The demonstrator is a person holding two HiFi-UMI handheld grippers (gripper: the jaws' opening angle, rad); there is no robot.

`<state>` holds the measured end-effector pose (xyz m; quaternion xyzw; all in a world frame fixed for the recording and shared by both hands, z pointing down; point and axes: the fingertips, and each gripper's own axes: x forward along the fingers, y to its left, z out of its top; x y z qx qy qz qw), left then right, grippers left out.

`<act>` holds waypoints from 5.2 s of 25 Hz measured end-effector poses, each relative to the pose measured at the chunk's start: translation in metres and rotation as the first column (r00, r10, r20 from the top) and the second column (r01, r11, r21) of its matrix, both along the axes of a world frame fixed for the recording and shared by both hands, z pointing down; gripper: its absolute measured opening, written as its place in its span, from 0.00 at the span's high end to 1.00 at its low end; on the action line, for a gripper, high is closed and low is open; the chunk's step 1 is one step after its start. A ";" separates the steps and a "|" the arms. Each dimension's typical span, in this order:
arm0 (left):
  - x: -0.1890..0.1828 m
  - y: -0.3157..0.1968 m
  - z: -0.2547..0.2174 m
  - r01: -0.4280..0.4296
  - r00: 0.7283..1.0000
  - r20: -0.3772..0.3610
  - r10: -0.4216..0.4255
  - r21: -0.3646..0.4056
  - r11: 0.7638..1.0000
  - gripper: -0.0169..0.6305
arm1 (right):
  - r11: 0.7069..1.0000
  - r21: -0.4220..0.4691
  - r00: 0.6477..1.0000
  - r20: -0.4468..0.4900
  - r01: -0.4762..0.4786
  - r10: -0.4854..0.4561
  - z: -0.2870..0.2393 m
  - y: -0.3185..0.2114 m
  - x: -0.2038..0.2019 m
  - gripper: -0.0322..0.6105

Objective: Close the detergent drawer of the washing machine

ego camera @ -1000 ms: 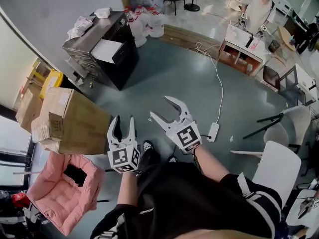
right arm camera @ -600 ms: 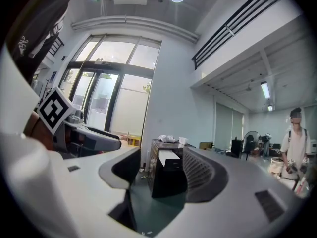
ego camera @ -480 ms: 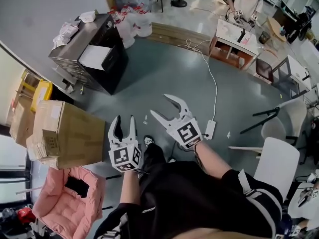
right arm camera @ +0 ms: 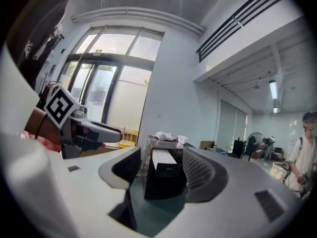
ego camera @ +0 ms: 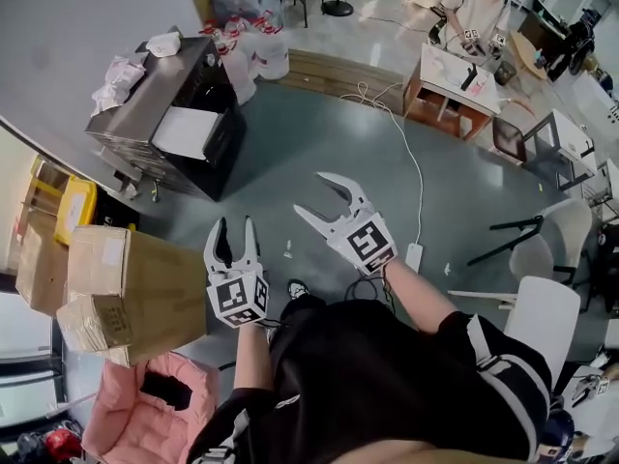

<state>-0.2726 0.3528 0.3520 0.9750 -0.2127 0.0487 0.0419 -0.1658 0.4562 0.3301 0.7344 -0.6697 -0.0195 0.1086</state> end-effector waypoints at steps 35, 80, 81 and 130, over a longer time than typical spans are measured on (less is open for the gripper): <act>0.209 -0.252 0.052 0.276 0.944 0.200 -0.263 -0.039 0.960 0.66 | 0.945 -0.060 0.934 0.181 0.323 -0.307 0.057 -0.279 0.257 0.53; 0.172 -0.462 0.207 0.429 0.869 0.406 -0.283 -0.331 0.841 0.64 | 0.508 -0.456 0.660 0.286 0.731 -0.695 0.191 -0.552 0.213 0.60; 0.170 -0.456 0.210 0.446 0.860 0.417 -0.294 -0.334 0.831 0.64 | 0.473 -0.468 0.636 0.293 0.746 -0.714 0.195 -0.549 0.212 0.60; 0.173 -0.340 0.298 0.653 0.717 0.577 -0.392 -0.356 0.669 0.73 | 0.294 -0.455 0.482 0.381 0.841 -0.789 0.289 -0.467 0.216 0.75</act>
